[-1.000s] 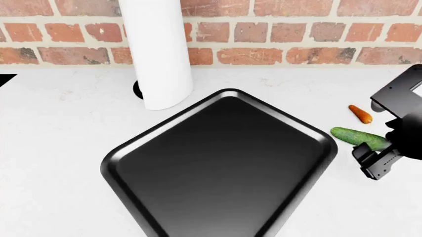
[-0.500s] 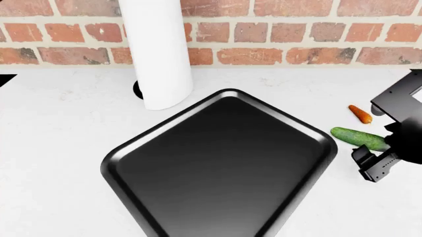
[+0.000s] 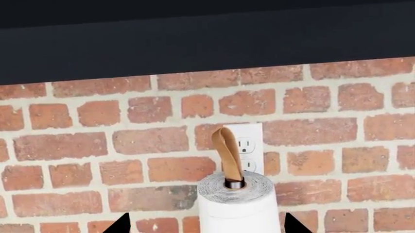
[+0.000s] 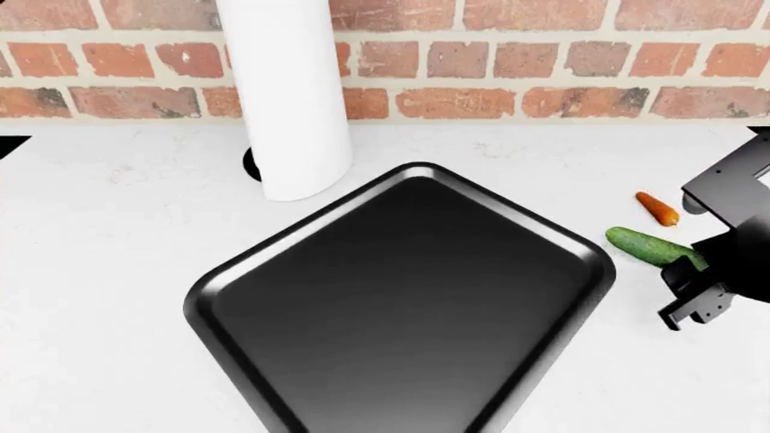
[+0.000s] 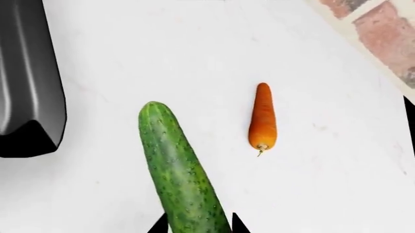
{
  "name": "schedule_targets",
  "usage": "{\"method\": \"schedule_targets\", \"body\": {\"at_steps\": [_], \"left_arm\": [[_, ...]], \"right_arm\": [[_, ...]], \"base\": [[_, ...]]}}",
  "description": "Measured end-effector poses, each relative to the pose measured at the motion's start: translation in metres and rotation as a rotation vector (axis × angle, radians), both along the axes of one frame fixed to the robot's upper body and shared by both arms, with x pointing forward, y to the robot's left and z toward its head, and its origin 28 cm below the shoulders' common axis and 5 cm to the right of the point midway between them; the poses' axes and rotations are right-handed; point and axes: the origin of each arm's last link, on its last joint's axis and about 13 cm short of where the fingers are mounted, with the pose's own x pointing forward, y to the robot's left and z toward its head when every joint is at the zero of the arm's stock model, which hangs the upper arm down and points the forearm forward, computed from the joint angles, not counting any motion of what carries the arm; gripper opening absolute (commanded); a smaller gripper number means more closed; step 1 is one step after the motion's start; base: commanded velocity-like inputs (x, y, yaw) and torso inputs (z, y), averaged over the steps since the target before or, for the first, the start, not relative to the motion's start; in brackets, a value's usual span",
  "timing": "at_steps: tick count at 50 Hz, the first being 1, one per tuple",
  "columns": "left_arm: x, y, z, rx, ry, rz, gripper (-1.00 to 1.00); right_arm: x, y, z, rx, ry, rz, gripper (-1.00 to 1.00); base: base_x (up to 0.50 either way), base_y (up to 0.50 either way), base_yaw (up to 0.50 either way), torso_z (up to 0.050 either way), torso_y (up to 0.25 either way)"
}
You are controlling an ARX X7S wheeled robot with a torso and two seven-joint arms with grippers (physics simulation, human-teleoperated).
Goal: Place the two vegetables and bowl onto the tray for setting up a vegetable dip station.
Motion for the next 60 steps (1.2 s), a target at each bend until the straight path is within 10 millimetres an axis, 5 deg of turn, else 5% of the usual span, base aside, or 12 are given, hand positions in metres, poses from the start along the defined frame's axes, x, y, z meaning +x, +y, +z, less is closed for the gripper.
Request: {"method": "schedule_targets", "body": {"at_steps": [27, 60], "left_arm": [[0.000, 0.000, 0.000, 0.001, 0.000, 0.002, 1.00], [0.000, 0.001, 0.000, -0.001, -0.002, 0.003, 1.00]], "right_arm": [[0.000, 0.005, 0.004, -0.004, 0.001, 0.030, -1.00], [-0.003, 0.022, 0.061, -0.043, -0.103, 0.137, -1.00]], "base": [[0.00, 0.00, 0.00, -0.001, 0.000], [0.00, 0.00, 0.00, 0.000, 0.000]]}}
